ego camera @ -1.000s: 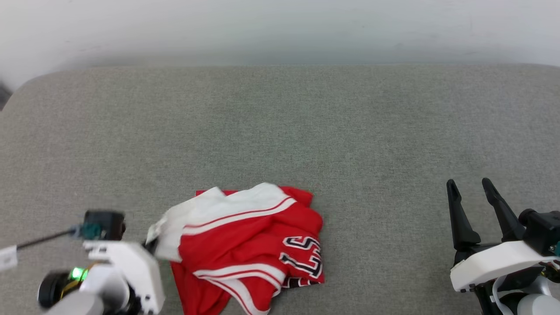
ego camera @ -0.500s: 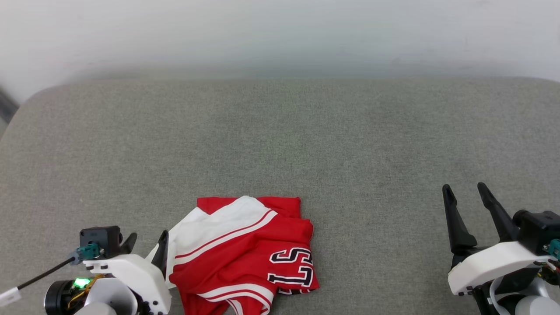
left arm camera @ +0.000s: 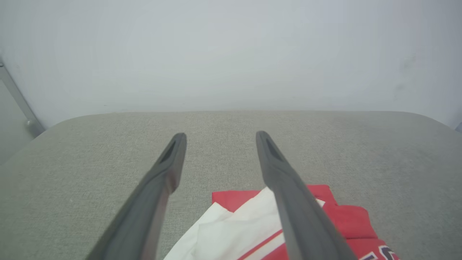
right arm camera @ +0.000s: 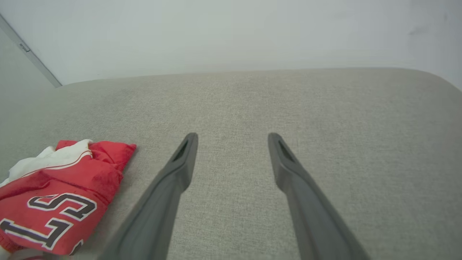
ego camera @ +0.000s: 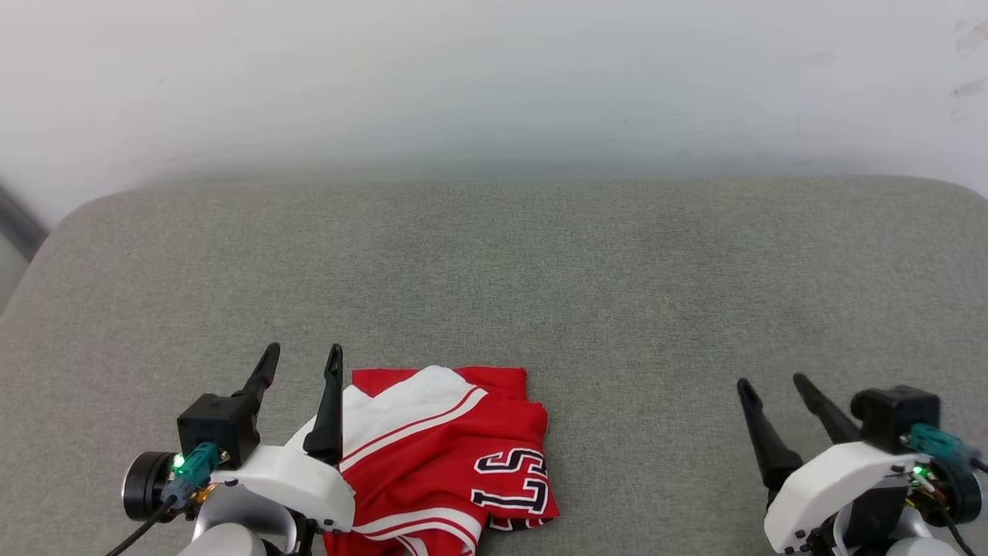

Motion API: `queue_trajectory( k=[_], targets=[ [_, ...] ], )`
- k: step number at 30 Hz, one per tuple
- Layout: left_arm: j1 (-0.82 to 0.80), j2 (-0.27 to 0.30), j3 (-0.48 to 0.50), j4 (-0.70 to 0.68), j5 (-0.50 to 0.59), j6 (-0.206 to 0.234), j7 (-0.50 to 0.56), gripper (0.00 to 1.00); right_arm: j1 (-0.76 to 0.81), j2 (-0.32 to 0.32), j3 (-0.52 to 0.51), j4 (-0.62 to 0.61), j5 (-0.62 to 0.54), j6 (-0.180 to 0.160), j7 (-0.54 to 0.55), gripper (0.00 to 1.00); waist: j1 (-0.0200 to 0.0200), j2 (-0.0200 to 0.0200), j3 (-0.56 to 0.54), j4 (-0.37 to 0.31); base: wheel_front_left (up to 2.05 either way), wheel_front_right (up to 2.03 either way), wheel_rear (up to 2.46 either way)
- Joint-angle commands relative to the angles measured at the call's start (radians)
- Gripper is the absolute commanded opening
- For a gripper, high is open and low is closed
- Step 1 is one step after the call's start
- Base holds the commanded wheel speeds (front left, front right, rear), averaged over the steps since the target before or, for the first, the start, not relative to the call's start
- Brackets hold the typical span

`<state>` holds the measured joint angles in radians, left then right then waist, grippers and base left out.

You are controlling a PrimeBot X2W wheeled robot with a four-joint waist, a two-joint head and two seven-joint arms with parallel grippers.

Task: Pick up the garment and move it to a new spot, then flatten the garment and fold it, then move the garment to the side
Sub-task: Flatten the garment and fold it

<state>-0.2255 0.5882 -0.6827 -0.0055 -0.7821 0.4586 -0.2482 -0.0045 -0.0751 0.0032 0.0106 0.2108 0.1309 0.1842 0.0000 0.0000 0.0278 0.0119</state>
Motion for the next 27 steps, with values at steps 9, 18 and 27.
queue_trajectory(
  k=[9,18,27],
  targets=[
    [-0.032,-0.03,0.021,-0.033,0.062,-0.015,-0.015,1.0,-0.155,-0.102,0.162,0.095,0.11,0.0,0.17,1.0,0.0,0.0,0.052,0.062,0.0,0.0,0.0],
    [-0.068,-0.088,0.037,-0.008,0.099,-0.048,-0.018,1.0,-0.343,-0.204,0.438,0.153,0.272,0.0,0.386,1.0,0.0,0.0,0.103,0.159,0.0,0.0,0.0],
    [-0.082,-0.145,0.068,0.012,0.139,-0.091,-0.018,1.0,-0.5,-0.223,0.65,0.251,0.386,0.0,0.514,1.0,0.0,0.0,0.146,0.203,0.0,0.0,0.0]
  ],
)
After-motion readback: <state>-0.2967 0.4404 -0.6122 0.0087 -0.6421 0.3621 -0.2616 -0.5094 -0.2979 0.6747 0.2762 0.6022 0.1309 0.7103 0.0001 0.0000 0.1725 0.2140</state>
